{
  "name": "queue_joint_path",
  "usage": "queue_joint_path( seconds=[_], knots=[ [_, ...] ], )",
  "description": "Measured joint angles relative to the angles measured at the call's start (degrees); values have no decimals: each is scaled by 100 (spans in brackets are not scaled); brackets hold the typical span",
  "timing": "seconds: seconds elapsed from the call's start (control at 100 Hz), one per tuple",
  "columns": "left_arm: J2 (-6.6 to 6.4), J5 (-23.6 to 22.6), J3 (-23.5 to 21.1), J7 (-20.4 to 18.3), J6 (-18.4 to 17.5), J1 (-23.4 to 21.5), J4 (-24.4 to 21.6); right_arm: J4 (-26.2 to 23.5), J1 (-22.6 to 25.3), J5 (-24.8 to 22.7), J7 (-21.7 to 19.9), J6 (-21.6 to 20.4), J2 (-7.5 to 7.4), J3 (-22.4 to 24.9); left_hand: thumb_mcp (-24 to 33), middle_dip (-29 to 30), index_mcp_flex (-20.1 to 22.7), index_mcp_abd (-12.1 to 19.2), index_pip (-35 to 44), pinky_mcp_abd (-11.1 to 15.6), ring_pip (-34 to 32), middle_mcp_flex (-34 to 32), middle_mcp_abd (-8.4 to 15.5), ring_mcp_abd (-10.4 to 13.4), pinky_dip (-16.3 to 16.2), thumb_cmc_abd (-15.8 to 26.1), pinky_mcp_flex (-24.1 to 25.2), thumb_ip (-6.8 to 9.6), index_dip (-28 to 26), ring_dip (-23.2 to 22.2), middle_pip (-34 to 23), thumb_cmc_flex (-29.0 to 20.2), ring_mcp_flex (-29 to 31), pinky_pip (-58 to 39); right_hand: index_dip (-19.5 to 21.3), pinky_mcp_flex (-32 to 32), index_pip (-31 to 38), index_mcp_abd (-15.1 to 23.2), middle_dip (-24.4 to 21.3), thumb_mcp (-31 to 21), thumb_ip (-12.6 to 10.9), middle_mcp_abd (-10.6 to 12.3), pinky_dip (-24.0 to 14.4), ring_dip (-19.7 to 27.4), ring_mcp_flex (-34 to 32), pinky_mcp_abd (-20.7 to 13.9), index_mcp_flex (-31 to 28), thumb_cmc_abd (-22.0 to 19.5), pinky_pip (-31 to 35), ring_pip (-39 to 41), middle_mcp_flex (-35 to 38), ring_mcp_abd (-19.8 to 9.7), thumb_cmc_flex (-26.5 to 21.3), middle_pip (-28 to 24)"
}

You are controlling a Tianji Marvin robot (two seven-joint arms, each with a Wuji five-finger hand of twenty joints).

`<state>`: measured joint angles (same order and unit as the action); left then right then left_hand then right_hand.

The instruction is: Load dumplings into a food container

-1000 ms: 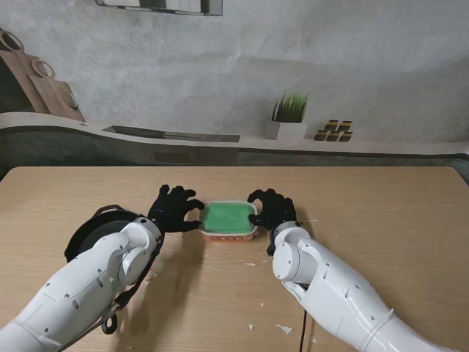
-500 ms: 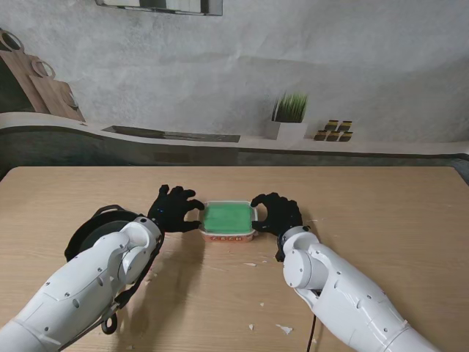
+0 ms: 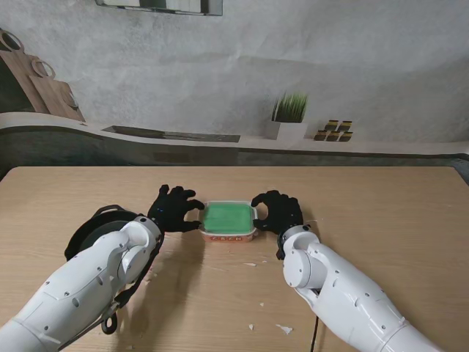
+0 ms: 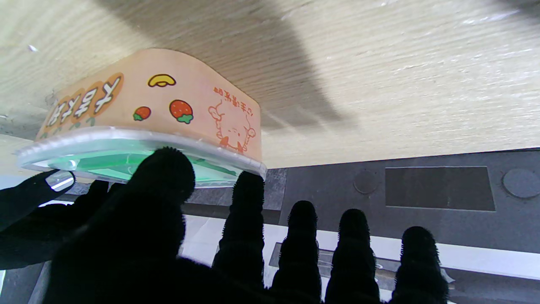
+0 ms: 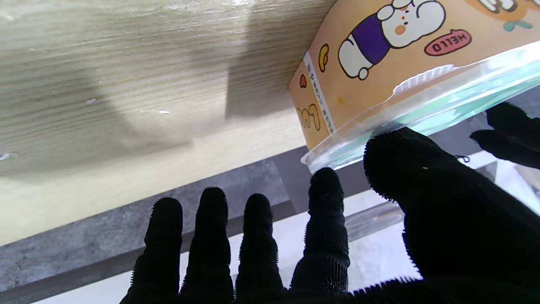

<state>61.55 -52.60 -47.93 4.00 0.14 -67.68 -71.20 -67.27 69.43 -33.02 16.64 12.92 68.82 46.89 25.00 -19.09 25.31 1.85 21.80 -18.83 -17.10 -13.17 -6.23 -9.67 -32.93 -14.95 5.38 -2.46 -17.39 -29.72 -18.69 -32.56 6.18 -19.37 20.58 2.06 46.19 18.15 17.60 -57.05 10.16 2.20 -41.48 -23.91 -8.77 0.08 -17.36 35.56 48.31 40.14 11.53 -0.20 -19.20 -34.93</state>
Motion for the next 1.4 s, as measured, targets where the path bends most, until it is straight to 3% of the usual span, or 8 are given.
queue_joint_path(
  seconds=[0.33, 0.61, 0.74, 0.88, 0.97, 1.09, 1.24, 1.4],
  knots=[
    [-12, 13, -5, -143, -30, 32, -12, 156, -103, -132, 32, -40, 10, -131, -8, 135, -13, -98, -392, 2, 153, 5, 1, 0, -57, 0, 0, 9, 297, 5, 203, 68, -1, 78, -77, 0, 17, -35, -22, -60, -29, -37, 1, 0, 0, 0, 8, -70, 0, 0, 1, 0, 66, -79],
    [-26, 29, -10, -285, -34, 57, -43, -28, -179, 22, -412, 410, -2, -191, -86, 138, -67, -103, -402, 3, 288, 29, 1, 2, -60, 6, 12, 10, 378, 60, 283, 74, -11, 182, -86, 0, 13, -80, -22, -148, -29, -49, 2, 0, 0, 0, -9, -184, 0, 0, 1, 0, 127, -79],
    [-42, -20, -7, -344, -65, 70, -57, -206, -229, 128, -863, 706, -39, -203, -288, 138, -67, -119, -403, 4, 302, 30, 1, 4, -73, 102, 15, 10, 367, 60, 285, 75, -13, 280, -178, 58, -67, -88, -22, -16, -29, -60, 3, 0, 0, 0, 291, -278, 0, 0, 1, 0, 186, -79],
    [-50, -25, -8, -402, -62, 79, -74, -231, -283, 194, -973, 761, -69, -259, -422, 138, -67, -132, -413, 4, 369, 30, 1, 5, -129, 133, 16, 10, 367, 60, 292, 75, -14, 505, -186, 73, -23, -92, -22, 55, -29, -115, 5, 0, 0, 0, 461, -278, 0, -48, 1, 0, 186, -79],
    [-52, -20, 0, -426, -53, 90, -75, -166, -277, 177, -798, 677, -54, -269, -441, 138, -67, -132, -441, 5, 372, 30, 1, 5, -133, 139, 16, 10, 364, 60, 327, 76, -14, 576, -191, 73, 104, -82, -24, 115, -29, -122, 5, 0, 0, 0, 508, -278, 0, -48, 1, 0, 187, -77],
    [-55, -20, 16, -390, -51, 98, -60, 174, -179, 176, -110, 88, 48, -188, -485, 138, -69, -139, -455, 5, 372, 30, 2, 7, -145, 140, 13, 10, 345, 61, 332, 78, -15, 642, -327, 71, 116, -170, 63, 171, -29, -139, 5, 0, 0, 0, 621, -259, 0, -55, 1, 0, 171, -196],
    [-32, 0, 52, -8, -60, 84, 93, 248, -108, 75, -4, -218, 49, -98, -570, 138, -432, -231, -533, 7, 372, 41, 2, 9, -204, 140, 2, -54, 310, 61, 339, 93, -15, 650, -330, 71, 91, 118, 68, 192, -29, -140, 5, 0, -1, 0, 743, -269, 0, -55, 1, 0, 171, -256],
    [-27, 27, 78, -20, -49, 95, 116, 293, -80, -11, 286, -256, 71, -70, -570, 138, -594, -384, -595, 7, 372, 43, 2, 9, -268, 204, -3, -54, 358, 61, 343, 141, -15, 712, -331, 56, 23, 125, 74, 235, 1, -140, 5, 0, -3, 0, 882, -142, 0, -6, 1, 0, 104, -286]
  ],
)
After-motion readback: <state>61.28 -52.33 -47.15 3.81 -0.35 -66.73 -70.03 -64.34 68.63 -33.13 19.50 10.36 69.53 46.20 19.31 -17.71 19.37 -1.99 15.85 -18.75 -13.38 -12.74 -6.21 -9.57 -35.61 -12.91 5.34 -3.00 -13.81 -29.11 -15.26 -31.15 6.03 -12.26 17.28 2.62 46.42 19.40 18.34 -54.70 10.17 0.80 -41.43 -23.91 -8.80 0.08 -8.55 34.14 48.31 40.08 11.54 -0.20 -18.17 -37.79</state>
